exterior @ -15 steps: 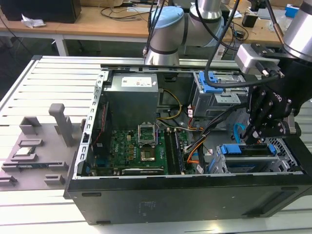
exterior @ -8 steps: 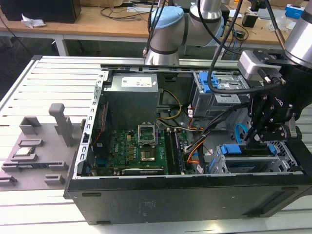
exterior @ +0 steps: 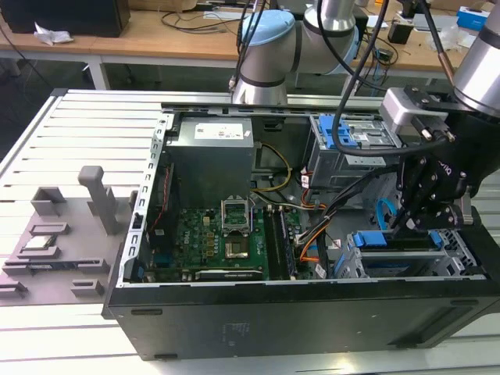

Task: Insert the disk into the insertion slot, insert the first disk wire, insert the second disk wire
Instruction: 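Insert the second disk wire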

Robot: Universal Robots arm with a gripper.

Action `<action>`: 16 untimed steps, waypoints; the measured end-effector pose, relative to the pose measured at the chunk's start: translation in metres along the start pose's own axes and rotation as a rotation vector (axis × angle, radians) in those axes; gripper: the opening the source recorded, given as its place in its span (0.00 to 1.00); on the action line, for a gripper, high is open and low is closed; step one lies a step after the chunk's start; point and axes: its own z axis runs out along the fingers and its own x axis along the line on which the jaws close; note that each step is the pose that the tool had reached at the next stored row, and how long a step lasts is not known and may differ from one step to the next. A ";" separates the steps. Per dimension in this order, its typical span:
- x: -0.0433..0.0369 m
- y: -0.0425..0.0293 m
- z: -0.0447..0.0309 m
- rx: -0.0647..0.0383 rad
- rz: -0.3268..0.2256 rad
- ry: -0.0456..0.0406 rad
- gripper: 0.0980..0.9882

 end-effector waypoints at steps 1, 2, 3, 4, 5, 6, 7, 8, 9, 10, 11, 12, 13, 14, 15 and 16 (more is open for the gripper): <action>0.0000 0.0000 0.0002 0.000 0.000 -0.0004 0.07; -0.0001 0.0000 0.0005 0.000 0.000 -0.0008 0.07; -0.0001 0.0000 0.0005 0.000 0.000 -0.0008 0.07; 0.0000 0.0000 0.0004 0.000 0.000 -0.0007 0.07; -0.0002 -0.0002 0.0013 0.000 0.000 -0.0024 0.08; -0.0001 -0.0001 0.0012 0.000 0.000 -0.0019 0.15; -0.0001 -0.0001 0.0002 0.000 0.000 -0.0008 0.15; 0.0000 0.0001 -0.0016 0.000 0.000 -0.0012 0.15; 0.0000 0.0002 -0.0049 0.000 0.000 -0.0011 0.15; -0.0002 0.0007 -0.0123 0.000 0.000 -0.0008 0.15; -0.0008 0.0010 -0.0175 0.000 0.000 -0.0010 0.15; -0.0014 0.0012 -0.0211 0.000 0.000 -0.0010 0.15; -0.0023 0.0015 -0.0267 0.000 0.000 -0.0007 0.15; -0.0033 0.0018 -0.0305 0.000 0.000 -0.0008 0.14; -0.0037 0.0019 -0.0329 0.000 0.000 -0.0009 0.14; -0.0045 0.0022 -0.0368 0.000 0.000 -0.0007 0.01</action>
